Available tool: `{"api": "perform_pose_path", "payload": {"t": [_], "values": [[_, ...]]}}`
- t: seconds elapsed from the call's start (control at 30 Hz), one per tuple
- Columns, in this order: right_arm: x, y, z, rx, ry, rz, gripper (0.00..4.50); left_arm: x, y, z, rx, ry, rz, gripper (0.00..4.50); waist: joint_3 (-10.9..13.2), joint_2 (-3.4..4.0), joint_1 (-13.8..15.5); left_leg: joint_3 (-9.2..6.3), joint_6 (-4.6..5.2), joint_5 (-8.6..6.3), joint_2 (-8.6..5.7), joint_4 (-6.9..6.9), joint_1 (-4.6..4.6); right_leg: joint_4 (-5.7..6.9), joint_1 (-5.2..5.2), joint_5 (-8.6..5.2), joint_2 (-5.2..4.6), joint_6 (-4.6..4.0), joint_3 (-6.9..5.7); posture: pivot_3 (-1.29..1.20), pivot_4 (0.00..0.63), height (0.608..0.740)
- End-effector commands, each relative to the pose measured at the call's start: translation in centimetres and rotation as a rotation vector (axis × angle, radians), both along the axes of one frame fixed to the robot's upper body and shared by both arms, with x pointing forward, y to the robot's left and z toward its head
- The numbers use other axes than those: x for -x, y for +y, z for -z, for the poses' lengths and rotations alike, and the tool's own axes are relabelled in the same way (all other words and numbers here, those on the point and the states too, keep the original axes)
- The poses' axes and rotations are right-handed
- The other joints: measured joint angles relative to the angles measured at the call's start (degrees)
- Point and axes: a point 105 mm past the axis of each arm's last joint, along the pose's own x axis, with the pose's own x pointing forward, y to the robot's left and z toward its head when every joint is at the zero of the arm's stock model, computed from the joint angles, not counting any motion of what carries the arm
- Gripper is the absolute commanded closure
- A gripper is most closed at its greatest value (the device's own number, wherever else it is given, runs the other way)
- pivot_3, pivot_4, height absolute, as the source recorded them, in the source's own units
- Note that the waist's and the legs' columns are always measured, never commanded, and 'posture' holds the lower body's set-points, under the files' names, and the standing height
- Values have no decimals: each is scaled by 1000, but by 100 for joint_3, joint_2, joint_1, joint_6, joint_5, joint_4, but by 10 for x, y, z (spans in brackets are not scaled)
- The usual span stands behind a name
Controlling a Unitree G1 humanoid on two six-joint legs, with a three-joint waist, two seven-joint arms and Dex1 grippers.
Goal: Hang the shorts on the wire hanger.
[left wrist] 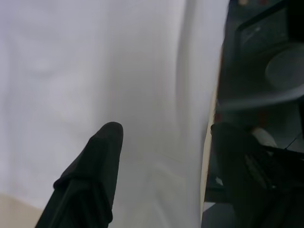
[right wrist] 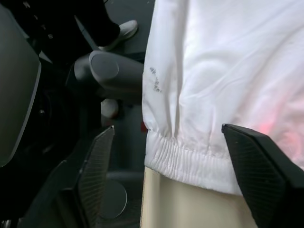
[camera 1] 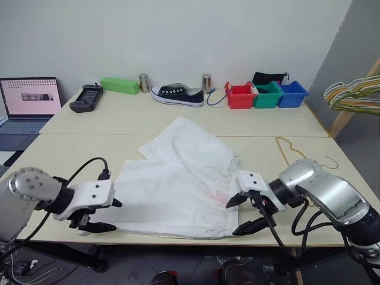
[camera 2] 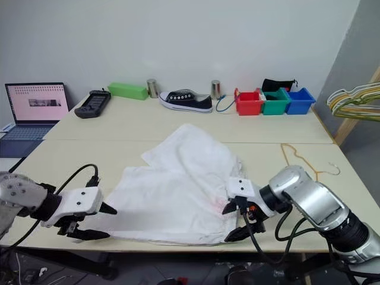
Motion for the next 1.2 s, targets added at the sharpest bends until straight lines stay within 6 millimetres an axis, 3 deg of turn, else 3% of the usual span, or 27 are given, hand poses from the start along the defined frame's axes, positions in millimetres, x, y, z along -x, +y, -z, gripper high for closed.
{"api": "perform_pose_path", "payload": {"t": [0.03,0.07,0.13,0.23,0.33,0.43,0.6,0.77,1.0,1.2], "values": [[-34,-10,-26,-43,-150,203,0,-22,-39,-40,222,-129,-7,373,-1,-1,-10,0,0,0,0,0,0,0,0,0,0,0,-1,-188,23,740],[-51,-18,-30,-51,-193,315,0,-35,-57,-49,316,-178,-25,152,-2,-1,-14,0,0,0,-2,1,0,0,2,1,1,3,-1,-206,23,740],[-80,-39,-34,-57,-248,542,0,-51,-88,-63,444,-247,-28,152,-5,-7,-22,0,1,1,-3,12,2,-1,14,7,4,13,-2,-235,19,740],[-116,-89,-36,8,-358,850,0,-71,-124,-70,549,-311,-37,152,-14,-16,-155,1,6,5,-13,26,-5,-2,42,43,11,75,22,-283,15,740],[-131,-131,-28,87,-416,1040,0,-86,-152,-66,604,-352,-41,152,-17,-13,-273,13,6,5,-18,42,-23,-3,31,47,10,82,41,-312,9,740],[-139,-156,-17,144,-422,1146,0,-98,-170,-63,648,-362,-59,152,-21,-9,-452,13,6,5,-18,48,-46,-5,17,49,11,85,42,-320,7,740],[-152,-175,-2,143,-344,1286,0,-107,-192,-51,673,-347,-48,152,-26,0,-876,8,7,5,-17,46,-53,-1,8,49,15,85,45,-308,1,740],[-152,-172,12,139,-241,1297,0,-104,-199,-44,677,-333,-33,152,-28,4,-1150,7,14,10,-22,47,-39,0,24,57,14,99,49,-303,4,740],[-150,-166,29,157,-181,1299,0,-99,-194,-32,666,-302,-76,152,-28,3,-1269,6,17,12,-26,47,17,-3,83,59,14,105,56,-275,15,740],[-143,-179,48,215,-103,1374,0,-93,-188,-30,649,-298,-88,152,-27,3,-1221,-2,18,12,-30,47,16,-9,94,59,14,105,55,-258,23,740]]}}
